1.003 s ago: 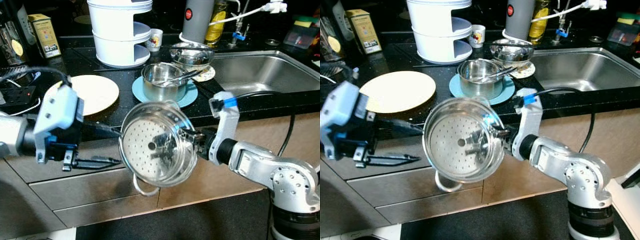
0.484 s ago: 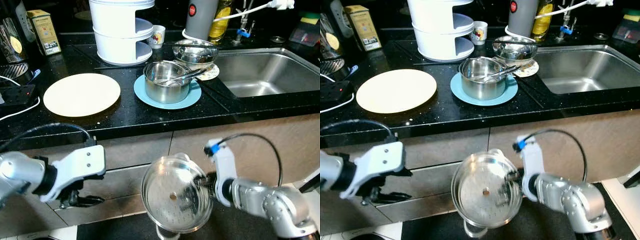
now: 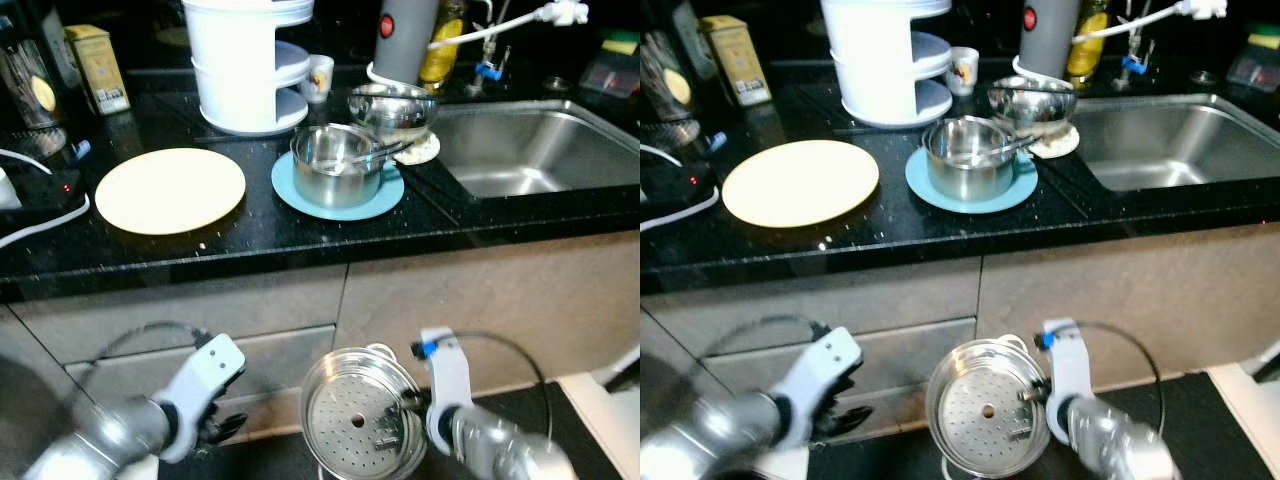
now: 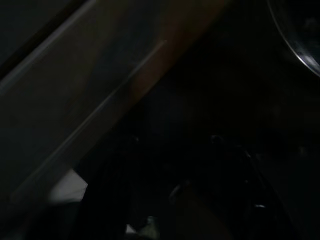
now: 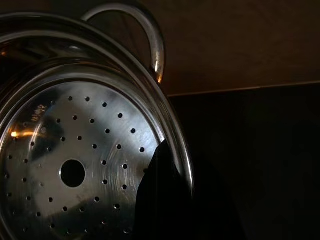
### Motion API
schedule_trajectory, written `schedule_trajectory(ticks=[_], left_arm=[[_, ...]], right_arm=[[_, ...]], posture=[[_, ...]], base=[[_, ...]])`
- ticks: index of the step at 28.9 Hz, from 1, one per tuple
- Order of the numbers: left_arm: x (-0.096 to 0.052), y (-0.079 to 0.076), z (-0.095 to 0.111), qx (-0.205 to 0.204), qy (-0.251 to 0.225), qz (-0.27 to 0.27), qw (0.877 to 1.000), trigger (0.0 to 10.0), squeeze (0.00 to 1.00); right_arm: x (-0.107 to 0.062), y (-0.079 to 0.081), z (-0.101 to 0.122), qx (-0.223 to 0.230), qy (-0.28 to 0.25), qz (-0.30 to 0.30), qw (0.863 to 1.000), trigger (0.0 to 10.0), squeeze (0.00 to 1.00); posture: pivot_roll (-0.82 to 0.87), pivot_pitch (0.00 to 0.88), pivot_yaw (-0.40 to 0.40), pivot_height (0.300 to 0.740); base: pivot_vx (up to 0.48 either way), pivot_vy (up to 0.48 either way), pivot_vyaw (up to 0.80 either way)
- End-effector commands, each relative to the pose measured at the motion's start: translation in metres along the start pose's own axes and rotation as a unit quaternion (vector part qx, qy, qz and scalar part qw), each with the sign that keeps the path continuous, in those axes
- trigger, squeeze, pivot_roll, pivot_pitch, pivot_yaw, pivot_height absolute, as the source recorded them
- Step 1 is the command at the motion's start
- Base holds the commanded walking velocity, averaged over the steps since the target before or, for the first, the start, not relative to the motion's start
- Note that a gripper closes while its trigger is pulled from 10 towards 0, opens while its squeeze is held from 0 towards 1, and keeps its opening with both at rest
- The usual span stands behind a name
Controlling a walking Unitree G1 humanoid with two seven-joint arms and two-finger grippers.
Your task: Kitchen organization
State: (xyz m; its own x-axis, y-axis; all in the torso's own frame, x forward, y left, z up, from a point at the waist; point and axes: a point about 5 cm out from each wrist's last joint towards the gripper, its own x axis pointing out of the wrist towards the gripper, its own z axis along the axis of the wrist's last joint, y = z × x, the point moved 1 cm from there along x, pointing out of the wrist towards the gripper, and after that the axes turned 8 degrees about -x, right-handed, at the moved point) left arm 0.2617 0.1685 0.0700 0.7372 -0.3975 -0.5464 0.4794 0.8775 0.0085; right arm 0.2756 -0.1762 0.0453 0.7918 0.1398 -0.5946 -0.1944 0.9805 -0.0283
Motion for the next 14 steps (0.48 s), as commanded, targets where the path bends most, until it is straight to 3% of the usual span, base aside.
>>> schedule_trajectory(ticks=[1,2,3,4,5,8,11,14], left_arm=[[0.001,0.008,-0.01,-0.028,0.004,0.033,0.999,10.0,0.0],[0.009,0.012,-0.024,-0.084,0.016,0.062,0.994,10.0,0.0],[0.009,0.012,-0.024,-0.084,0.016,0.062,0.994,10.0,0.0],[0.015,0.012,-0.037,-0.106,0.024,0.084,0.991,10.0,0.0],[0.019,0.014,-0.048,-0.101,0.029,0.114,0.988,10.0,0.0],[0.022,0.013,-0.069,-0.09,0.038,0.137,0.986,10.0,0.0],[0.025,0.009,-0.095,-0.117,0.053,0.152,0.98,10.0,0.0],[0.027,0.003,-0.107,-0.109,0.072,0.159,0.979,10.0,0.0]], right_arm=[[0.001,-0.003,-0.005,-0.002,-0.009,-0.014,1.0,0.0,0.0],[0.005,-0.002,-0.014,0.006,-0.013,-0.018,1.0,0.0,0.0],[0.005,-0.002,-0.014,0.006,-0.013,-0.018,1.0,0.0,0.0],[0.008,-0.001,-0.023,0.002,-0.015,-0.029,0.999,0.0,0.0],[0.011,0.0,-0.033,-0.007,-0.016,-0.034,0.999,10.0,0.0],[0.015,0.004,-0.056,-0.042,0.0,-0.042,0.998,10.0,0.0],[0.017,0.01,-0.086,-0.023,0.032,-0.027,0.999,10.0,0.0],[0.017,0.015,-0.103,-0.024,0.059,-0.025,0.998,10.0,0.0]], posture=[[-0.02,0.165,-0.015,0.74],[-0.02,0.165,-0.018,0.74],[-0.02,0.165,-0.018,0.74],[-0.02,0.165,-0.016,0.74],[-0.02,0.165,-0.016,0.74],[-0.03,0.166,-0.017,0.74],[-0.04,0.169,-0.024,0.74],[-0.03,0.176,-0.034,0.74]], base=[[0.0,0.0,0.0],[0.0,0.0,0.0],[0.0,0.0,0.0],[0.0,0.0,0.0],[0.0,0.0,0.0],[0.0,0.0,0.0],[0.0,0.0,0.0],[0.0,0.0,0.0]])
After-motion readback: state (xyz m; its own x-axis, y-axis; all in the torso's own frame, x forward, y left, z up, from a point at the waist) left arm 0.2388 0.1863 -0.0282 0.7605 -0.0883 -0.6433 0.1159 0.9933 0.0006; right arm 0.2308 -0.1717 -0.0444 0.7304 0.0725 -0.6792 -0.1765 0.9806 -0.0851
